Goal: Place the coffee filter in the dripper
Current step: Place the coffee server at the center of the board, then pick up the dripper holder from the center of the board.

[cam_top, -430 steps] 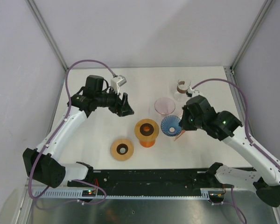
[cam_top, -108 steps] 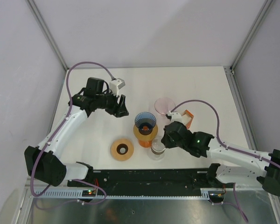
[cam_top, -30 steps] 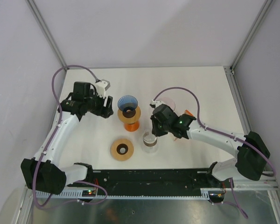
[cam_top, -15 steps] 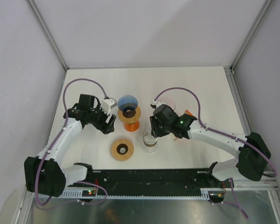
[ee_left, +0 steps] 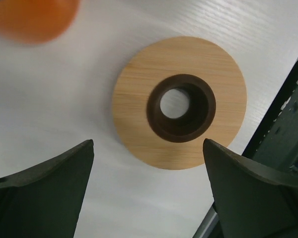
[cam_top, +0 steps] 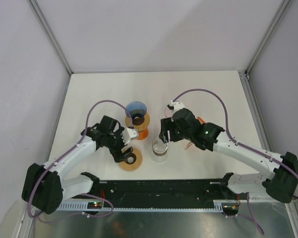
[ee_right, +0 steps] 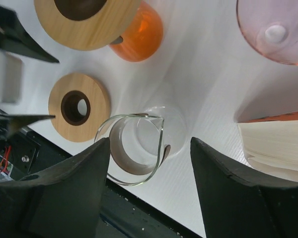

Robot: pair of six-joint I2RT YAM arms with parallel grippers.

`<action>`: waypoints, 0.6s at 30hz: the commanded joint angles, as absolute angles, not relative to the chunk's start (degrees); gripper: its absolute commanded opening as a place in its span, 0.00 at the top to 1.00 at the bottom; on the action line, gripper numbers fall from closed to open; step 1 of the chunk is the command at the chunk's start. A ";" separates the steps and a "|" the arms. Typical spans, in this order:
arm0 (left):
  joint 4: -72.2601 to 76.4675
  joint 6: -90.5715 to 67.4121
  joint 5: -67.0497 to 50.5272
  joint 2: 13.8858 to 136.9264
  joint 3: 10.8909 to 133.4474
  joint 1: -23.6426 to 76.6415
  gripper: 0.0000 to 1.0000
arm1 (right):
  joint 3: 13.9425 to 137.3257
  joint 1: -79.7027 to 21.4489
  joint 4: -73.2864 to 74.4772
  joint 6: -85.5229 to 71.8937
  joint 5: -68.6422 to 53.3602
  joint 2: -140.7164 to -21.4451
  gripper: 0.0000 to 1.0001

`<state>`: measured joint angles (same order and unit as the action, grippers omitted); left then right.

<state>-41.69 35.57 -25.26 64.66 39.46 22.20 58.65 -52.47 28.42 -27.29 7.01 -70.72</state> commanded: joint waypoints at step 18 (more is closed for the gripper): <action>-27.13 34.01 -10.96 68.13 32.16 37.64 0.13 | 60.75 -53.81 29.86 -26.28 15.04 -65.25 0.26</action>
